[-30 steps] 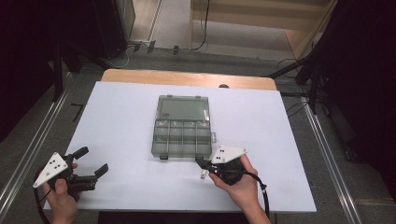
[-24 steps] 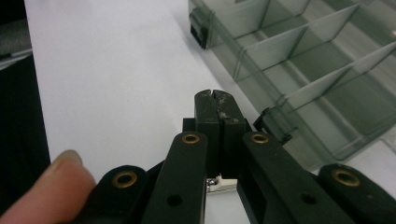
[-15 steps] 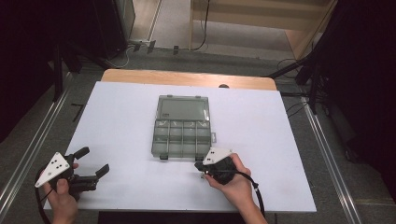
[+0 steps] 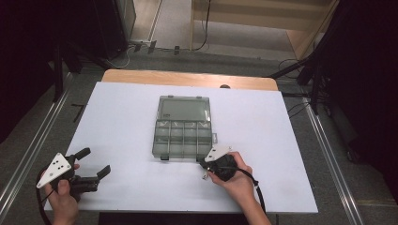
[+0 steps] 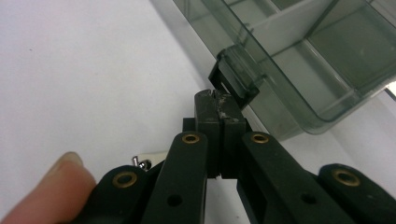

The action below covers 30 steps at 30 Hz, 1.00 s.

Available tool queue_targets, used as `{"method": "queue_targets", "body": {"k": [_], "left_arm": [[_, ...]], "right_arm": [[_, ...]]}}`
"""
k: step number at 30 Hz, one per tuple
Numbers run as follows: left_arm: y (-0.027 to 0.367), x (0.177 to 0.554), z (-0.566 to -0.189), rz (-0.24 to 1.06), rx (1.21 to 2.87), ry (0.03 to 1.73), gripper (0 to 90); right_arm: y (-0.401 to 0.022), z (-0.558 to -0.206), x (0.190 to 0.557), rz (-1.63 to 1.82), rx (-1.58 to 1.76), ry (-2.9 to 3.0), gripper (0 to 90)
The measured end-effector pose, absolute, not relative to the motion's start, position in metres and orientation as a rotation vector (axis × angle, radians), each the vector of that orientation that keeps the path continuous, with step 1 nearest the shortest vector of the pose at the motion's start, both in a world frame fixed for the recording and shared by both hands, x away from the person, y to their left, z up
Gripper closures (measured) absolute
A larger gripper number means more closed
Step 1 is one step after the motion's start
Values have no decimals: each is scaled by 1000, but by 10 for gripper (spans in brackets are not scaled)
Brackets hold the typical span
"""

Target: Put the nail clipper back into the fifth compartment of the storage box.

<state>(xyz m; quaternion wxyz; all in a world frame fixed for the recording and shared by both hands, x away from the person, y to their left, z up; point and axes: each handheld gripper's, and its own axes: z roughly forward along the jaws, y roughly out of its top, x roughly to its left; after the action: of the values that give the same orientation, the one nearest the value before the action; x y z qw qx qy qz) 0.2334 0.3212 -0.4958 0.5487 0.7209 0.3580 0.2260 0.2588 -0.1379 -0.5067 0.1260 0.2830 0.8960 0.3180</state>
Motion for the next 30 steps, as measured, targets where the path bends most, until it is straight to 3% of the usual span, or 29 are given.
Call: {"method": "queue_targets", "body": {"k": [30], "left_arm": [[322,233,-495,530,1703,849,0]], "right_arm": [[-199,-509,244,912,1004,2574,900]]}}
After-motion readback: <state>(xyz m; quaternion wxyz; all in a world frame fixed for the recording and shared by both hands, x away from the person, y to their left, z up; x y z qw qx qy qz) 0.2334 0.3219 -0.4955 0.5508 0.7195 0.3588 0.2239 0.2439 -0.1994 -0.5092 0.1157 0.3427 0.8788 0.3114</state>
